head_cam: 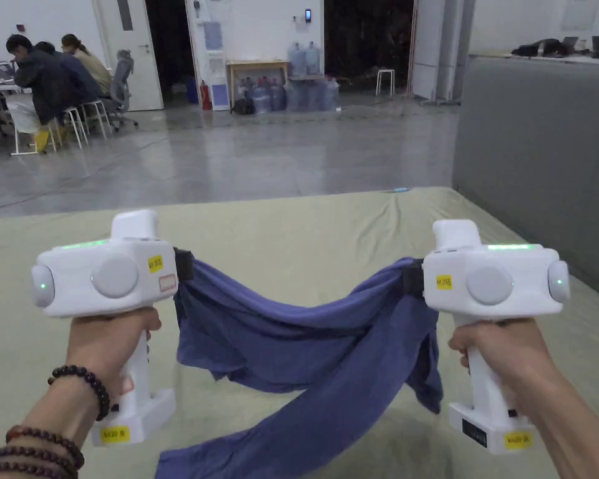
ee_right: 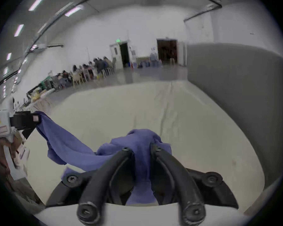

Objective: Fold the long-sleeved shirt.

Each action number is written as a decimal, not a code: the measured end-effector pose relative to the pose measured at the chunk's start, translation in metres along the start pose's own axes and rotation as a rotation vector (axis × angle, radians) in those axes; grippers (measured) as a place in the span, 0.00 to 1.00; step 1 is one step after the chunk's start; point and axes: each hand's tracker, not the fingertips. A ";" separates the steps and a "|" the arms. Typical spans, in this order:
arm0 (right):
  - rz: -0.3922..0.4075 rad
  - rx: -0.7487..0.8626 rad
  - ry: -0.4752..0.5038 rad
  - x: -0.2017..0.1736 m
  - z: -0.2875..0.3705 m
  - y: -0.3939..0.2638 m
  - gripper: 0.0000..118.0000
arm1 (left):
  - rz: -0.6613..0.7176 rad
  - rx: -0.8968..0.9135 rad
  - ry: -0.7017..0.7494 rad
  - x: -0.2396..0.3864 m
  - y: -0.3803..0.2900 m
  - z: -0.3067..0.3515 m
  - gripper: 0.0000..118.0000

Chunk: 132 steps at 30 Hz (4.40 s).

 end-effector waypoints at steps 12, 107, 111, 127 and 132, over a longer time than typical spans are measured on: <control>-0.046 0.073 0.014 -0.015 -0.031 0.208 0.10 | -0.111 0.119 0.177 -0.008 0.173 -0.003 0.00; 0.033 -0.633 -0.143 0.080 -0.207 -0.139 0.69 | 0.046 -0.484 0.103 -0.038 -0.205 -0.072 0.01; 0.105 -0.600 -0.171 0.073 -0.219 -0.151 0.24 | 0.035 -0.492 0.101 -0.042 -0.207 -0.080 0.01; 0.067 -0.087 -0.017 0.045 -0.015 0.092 0.02 | -0.010 -0.020 0.077 -0.025 0.008 0.006 0.01; 0.137 0.103 -0.105 0.024 0.009 0.202 0.02 | -0.050 0.123 0.118 -0.017 0.118 0.013 0.01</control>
